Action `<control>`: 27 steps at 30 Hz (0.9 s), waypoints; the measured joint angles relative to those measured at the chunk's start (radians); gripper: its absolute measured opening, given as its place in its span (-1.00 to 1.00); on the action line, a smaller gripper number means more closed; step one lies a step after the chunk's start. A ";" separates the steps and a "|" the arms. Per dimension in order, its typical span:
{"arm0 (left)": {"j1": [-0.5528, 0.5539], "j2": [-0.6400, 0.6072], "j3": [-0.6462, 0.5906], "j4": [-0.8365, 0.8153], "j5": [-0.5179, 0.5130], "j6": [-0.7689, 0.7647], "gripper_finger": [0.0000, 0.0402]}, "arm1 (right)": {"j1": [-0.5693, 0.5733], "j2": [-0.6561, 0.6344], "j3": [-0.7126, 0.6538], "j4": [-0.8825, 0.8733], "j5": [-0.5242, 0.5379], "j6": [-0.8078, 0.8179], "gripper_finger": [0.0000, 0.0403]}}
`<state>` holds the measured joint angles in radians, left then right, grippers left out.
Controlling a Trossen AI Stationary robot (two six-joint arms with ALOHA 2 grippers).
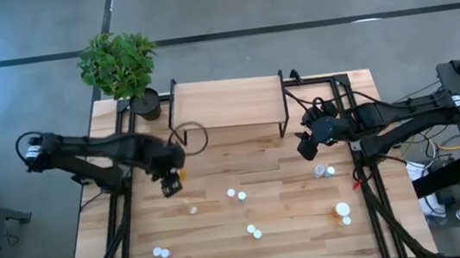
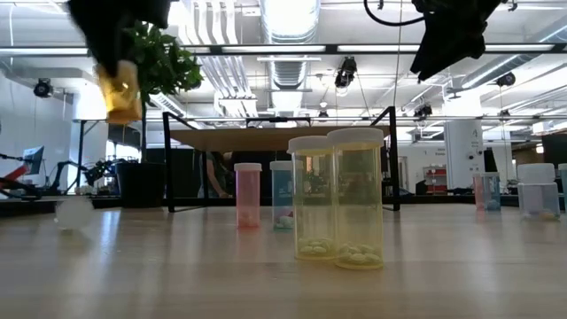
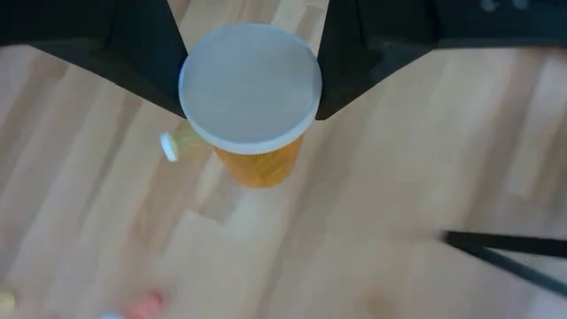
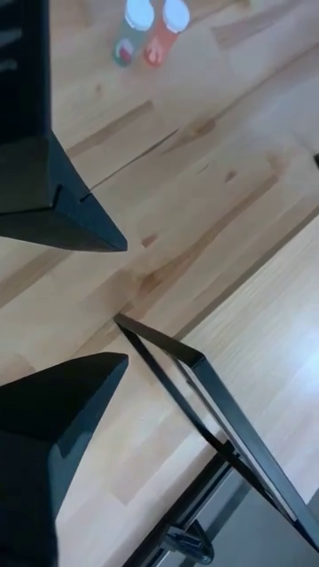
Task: Pick and place medicine bottles onto shelf by color
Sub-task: Put the orange pill bottle on the shelf
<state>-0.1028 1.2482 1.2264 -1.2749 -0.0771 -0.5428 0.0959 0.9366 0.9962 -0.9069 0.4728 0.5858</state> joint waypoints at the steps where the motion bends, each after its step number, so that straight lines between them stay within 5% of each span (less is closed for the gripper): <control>1: 0.026 0.022 0.039 -0.030 -0.004 0.004 -0.02 | 0.000 -0.001 0.000 0.002 0.000 0.000 -0.07; 16: 0.491 0.457 0.634 -0.179 -0.018 0.262 -0.02 | 0.000 -0.065 0.000 -0.010 0.004 -0.053 -0.07; 27: 0.724 0.753 0.990 -0.290 -0.114 0.421 -0.02 | -0.009 -0.181 0.000 -0.037 0.140 -0.118 -0.07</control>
<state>0.6214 2.0009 2.2166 -1.5649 -0.1911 -0.1223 0.0868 0.7558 0.9966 -0.9436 0.6127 0.4682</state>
